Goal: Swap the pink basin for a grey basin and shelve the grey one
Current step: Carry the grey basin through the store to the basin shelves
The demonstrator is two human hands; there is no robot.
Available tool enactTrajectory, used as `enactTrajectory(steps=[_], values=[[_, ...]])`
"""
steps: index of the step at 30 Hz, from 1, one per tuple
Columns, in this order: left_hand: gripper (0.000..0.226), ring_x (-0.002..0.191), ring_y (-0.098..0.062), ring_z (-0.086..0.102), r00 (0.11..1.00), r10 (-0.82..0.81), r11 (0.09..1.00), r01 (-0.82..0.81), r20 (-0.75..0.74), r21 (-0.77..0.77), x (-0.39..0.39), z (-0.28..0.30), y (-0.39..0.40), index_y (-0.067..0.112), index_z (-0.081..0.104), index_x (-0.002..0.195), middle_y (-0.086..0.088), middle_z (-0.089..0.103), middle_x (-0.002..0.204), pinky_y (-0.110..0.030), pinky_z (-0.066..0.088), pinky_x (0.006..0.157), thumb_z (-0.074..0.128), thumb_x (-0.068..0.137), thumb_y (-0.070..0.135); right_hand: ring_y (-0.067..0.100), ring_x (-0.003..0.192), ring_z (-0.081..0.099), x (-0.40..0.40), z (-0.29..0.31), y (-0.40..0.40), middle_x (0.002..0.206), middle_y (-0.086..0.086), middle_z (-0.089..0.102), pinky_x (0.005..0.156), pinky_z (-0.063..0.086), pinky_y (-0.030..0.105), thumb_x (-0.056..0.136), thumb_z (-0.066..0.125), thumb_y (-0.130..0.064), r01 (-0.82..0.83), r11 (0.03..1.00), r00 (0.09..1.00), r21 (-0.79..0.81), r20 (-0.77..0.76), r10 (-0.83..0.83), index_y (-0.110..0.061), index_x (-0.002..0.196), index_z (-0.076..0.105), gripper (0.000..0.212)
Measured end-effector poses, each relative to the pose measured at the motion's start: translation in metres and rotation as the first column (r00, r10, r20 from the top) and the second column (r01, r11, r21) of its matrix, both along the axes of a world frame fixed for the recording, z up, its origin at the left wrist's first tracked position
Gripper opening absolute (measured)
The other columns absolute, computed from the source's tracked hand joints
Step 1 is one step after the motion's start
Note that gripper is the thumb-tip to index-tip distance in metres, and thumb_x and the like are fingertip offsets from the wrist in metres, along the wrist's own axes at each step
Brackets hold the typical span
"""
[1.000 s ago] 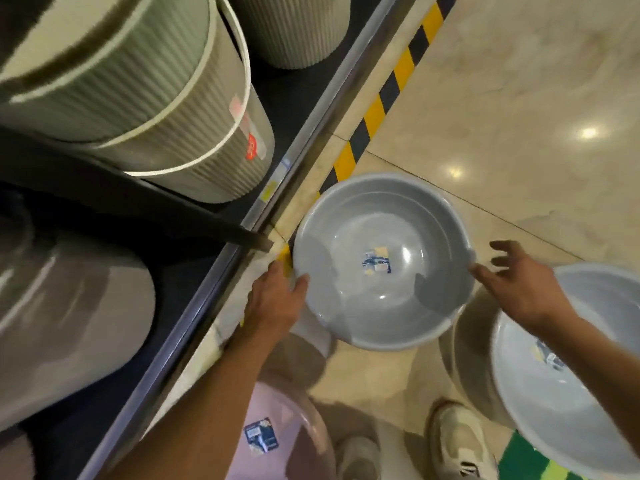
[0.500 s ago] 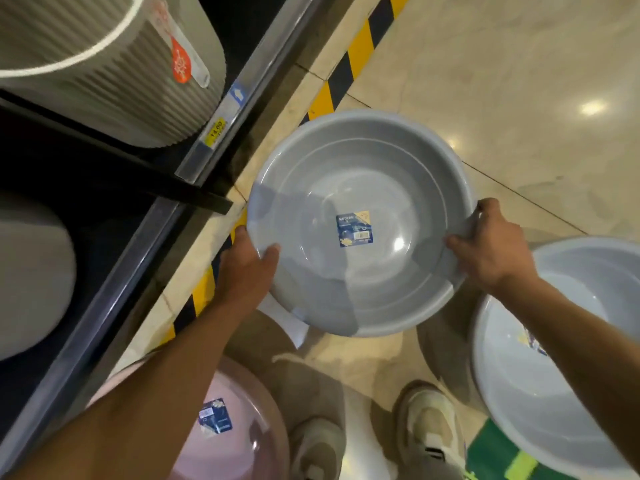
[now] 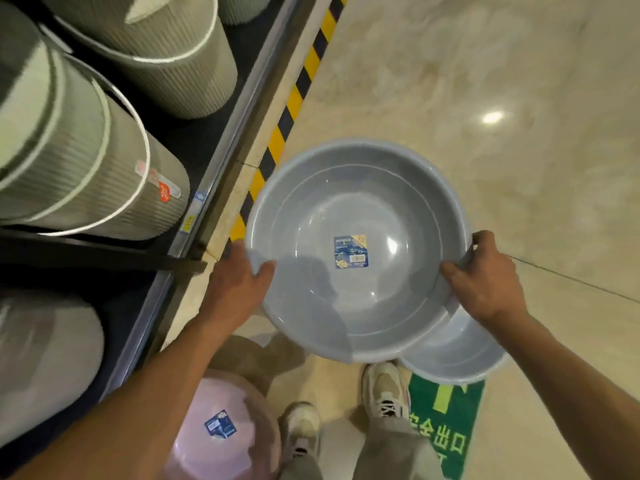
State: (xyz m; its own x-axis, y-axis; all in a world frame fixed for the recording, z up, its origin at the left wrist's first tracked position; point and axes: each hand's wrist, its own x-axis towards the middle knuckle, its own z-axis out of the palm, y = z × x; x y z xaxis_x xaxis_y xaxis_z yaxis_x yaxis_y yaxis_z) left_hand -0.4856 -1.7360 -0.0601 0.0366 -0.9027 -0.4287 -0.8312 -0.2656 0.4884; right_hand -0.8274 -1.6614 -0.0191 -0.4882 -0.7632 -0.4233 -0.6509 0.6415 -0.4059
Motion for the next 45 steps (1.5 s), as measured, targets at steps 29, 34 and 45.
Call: enactTrajectory(steps=[29, 34, 45], values=[[0.037, 0.093, -0.033, 0.059, 0.926, -0.377, 0.902, 0.359, 0.033, 0.239, -0.195, -0.15, 0.095, 0.012, 0.044, 0.125, -0.007, 0.061, 0.11, -0.038, 0.044, 0.077, 0.056, 0.098, 0.033, 0.03, 0.071, 0.051, -0.13, -0.176, 0.213, 0.088, 0.002, 0.052, 0.061, 0.04, 0.036, 0.09, 0.062, -0.042, 0.283, 0.92, 0.959, 0.272, -0.105, -0.264, -0.012, 0.12, 0.046, 0.046], [0.038, 0.084, -0.037, 0.064, 0.904, -0.421, 0.883, 0.39, 0.074, 0.262, -0.204, -0.165, 0.086, 0.011, 0.042, 0.117, -0.015, 0.066, 0.102, -0.043, 0.052, 0.073, 0.058, 0.096, 0.037, 0.032, 0.071, 0.052, -0.131, -0.195, 0.213, 0.087, 0.006, 0.055, 0.061, 0.04, 0.037, 0.091, 0.06, -0.038, 0.327, 0.898, 0.944, 0.293, -0.066, -0.322, -0.012, 0.122, 0.042, 0.044], [0.035, 0.063, -0.002, 0.049, 0.925, -0.378, 0.917, 0.371, 0.027, 0.145, -0.214, -0.151, 0.089, 0.017, 0.037, 0.103, 0.008, 0.051, 0.08, -0.021, 0.032, 0.047, 0.068, 0.093, 0.028, 0.032, 0.076, 0.052, -0.135, -0.184, 0.209, 0.103, 0.017, 0.062, 0.062, 0.043, 0.037, 0.092, 0.061, -0.025, 0.374, 0.901, 0.924, 0.217, -0.001, -0.383, -0.004, 0.125, 0.044, 0.043]])
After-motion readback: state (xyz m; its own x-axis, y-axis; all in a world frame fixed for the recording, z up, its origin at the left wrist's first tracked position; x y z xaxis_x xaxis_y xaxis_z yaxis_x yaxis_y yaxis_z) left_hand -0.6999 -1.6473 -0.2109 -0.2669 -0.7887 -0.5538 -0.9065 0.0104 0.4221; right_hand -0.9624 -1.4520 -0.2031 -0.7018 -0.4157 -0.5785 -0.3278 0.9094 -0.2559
